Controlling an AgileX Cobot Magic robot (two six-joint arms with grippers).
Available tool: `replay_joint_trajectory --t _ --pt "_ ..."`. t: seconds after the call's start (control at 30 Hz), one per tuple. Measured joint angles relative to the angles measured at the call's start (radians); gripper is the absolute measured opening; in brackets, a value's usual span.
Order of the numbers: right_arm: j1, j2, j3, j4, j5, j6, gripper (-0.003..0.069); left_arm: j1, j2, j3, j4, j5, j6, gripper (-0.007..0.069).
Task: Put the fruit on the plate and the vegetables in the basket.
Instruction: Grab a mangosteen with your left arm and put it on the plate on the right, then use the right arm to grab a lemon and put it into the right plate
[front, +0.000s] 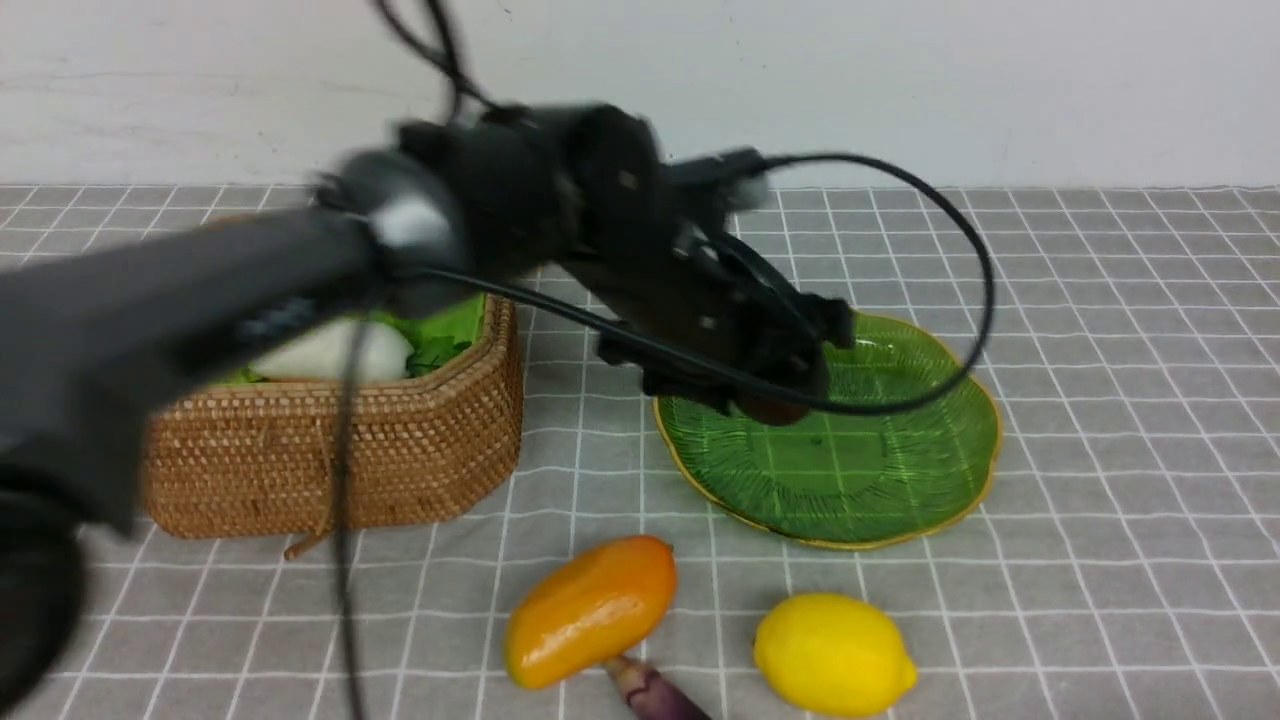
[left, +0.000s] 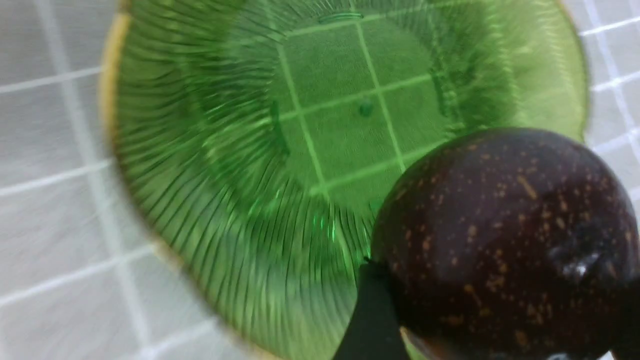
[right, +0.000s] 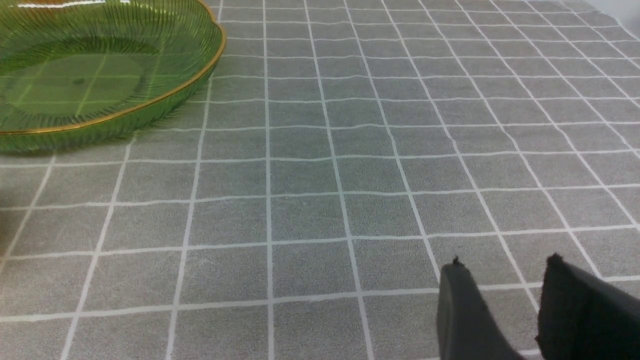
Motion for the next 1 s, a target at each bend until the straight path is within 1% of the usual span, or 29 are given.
replay_joint_trajectory --t 0.1,0.13,0.23,0.27,0.3,0.33,0.43,0.47,0.5,0.53,0.63,0.7,0.73,0.77,0.87,0.9,0.93,0.97,1.0 --pt "0.000 0.000 0.000 0.000 0.000 0.000 0.0241 -0.001 0.061 -0.059 0.020 0.013 -0.048 0.0532" --pt "0.000 0.000 0.000 0.000 0.000 0.000 0.0241 -0.001 0.092 -0.092 0.037 0.029 -0.068 0.0554" --pt "0.000 0.000 0.000 0.000 0.000 0.000 0.0241 0.003 0.110 -0.126 0.056 0.063 -0.076 0.0626" --pt "0.000 0.000 0.000 0.000 0.000 0.000 0.0241 0.003 0.110 -0.127 0.058 0.065 -0.076 0.0631" --pt "0.000 0.000 0.000 0.000 0.000 0.000 0.0241 0.004 0.108 -0.142 0.065 0.089 -0.076 0.0655" --pt "0.000 0.000 0.000 0.000 0.000 0.000 0.0241 0.004 0.104 -0.153 0.070 0.109 -0.076 0.0664" --pt "0.000 0.000 0.000 0.000 0.000 0.000 0.0241 0.004 0.088 -0.178 0.093 0.187 -0.066 0.0666" --pt "0.000 0.000 0.000 0.000 0.000 0.000 0.0241 0.004 0.079 -0.189 0.102 0.221 -0.064 0.0659" --pt "0.000 0.000 0.000 0.000 0.000 0.000 0.0241 0.005 0.043 -0.207 0.128 0.295 -0.059 0.0638" --pt "0.000 0.000 0.000 0.000 0.000 0.000 0.0241 0.005 0.038 -0.211 0.131 0.314 -0.057 0.0630" --pt "0.000 0.000 0.000 0.000 0.000 0.000 0.0241 0.005 -0.094 -0.231 0.201 0.433 -0.041 0.0538" --pt "0.000 0.000 0.000 0.000 0.000 0.000 0.0241 0.005 -0.209 -0.235 0.261 0.484 -0.041 0.0447" --pt "0.000 0.000 0.000 0.000 0.000 0.000 0.0241 0.005 -0.220 -0.235 0.268 0.488 -0.040 0.0437" --pt "0.000 0.000 0.000 0.000 0.000 0.000 0.0241 0.005 -0.296 -0.234 0.300 0.521 -0.039 0.0357" --pt "0.000 0.000 0.000 0.000 0.000 0.000 0.0241 0.005 -0.453 -0.192 0.328 0.536 -0.040 0.0196" --pt "0.000 0.000 0.000 0.000 0.000 0.000 0.0241 0.005 -0.515 -0.151 0.330 0.536 -0.049 0.0127" --pt "0.000 0.000 0.000 0.000 0.000 0.000 0.0241 0.005 -0.525 -0.143 0.330 0.536 -0.050 0.0104" --pt "0.000 0.000 0.000 0.000 0.000 0.000 0.0241 0.005 -0.575 -0.098 0.329 0.536 -0.062 0.0061" --pt "0.000 0.000 0.000 0.000 0.000 0.000 0.0241 0.005 -0.642 -0.023 0.324 0.536 -0.073 0.0001"
